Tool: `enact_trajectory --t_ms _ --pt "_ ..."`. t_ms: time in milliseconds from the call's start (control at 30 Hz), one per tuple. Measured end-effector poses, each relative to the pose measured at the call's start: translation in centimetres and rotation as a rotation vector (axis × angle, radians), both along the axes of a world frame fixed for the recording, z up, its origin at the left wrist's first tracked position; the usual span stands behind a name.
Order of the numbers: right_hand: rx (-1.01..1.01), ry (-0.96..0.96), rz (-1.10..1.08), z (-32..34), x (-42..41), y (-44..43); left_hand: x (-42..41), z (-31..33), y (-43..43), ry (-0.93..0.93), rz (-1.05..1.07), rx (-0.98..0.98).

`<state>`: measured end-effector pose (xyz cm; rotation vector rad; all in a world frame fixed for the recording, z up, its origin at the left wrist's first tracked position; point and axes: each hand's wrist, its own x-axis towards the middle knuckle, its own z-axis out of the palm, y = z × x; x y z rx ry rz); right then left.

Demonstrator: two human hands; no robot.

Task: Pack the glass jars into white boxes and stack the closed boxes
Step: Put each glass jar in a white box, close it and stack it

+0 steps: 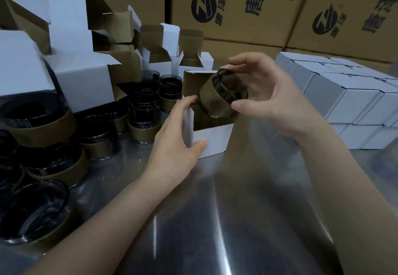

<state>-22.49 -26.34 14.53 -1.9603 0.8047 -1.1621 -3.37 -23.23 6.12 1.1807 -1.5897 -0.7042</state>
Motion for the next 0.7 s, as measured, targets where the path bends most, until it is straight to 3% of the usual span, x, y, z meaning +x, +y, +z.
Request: enact_trajectory --t_ms 267,400,700 --pt "-0.065 0.19 -0.016 0.2 -0.3 0.5 0.1 0.0 -0.1 -0.024 -0.021 0.005" --pt "-0.192 0.323 -0.072 -0.1 0.2 0.6 0.2 -0.2 -0.2 -0.044 -0.027 -0.001" --pt "-0.132 0.321 -0.131 -0.6 1.2 1.0 0.2 -0.7 -0.4 0.002 0.0 -0.015"
